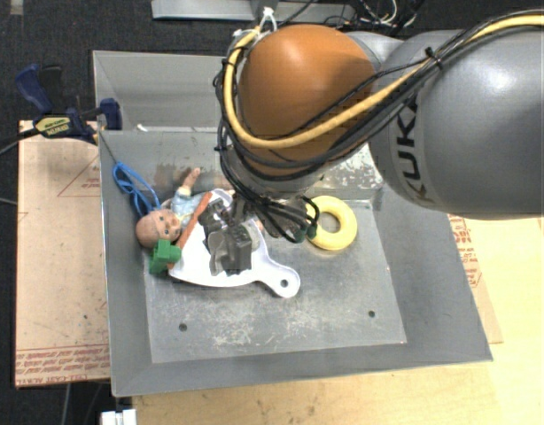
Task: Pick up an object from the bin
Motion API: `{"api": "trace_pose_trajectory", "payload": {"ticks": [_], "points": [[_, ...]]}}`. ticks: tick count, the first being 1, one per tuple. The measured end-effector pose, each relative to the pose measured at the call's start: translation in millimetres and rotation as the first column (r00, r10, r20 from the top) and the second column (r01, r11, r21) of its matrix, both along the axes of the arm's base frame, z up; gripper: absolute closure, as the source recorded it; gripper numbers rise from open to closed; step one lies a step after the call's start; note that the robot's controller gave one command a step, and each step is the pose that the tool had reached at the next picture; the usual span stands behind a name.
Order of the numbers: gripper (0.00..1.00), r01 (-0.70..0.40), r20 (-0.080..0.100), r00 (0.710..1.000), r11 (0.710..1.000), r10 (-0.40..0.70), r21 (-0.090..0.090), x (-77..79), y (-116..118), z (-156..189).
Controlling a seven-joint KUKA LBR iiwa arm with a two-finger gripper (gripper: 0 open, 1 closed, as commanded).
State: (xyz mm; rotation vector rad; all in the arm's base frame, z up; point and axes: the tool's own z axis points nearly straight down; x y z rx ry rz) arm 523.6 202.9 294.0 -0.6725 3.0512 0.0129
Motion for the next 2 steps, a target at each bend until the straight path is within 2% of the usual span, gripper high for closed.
{"api": "trace_pose_trajectory", "payload": {"ticks": [1, 2], "points": [[1.0, 0.001, 0.0, 1.0, 1.0, -0.001, 0.0, 0.0, 0, 0], [1.0, -0.048, 0.006, 0.999, 0.999, 0.048, 0.001, -6.8, 2, -55]]}}
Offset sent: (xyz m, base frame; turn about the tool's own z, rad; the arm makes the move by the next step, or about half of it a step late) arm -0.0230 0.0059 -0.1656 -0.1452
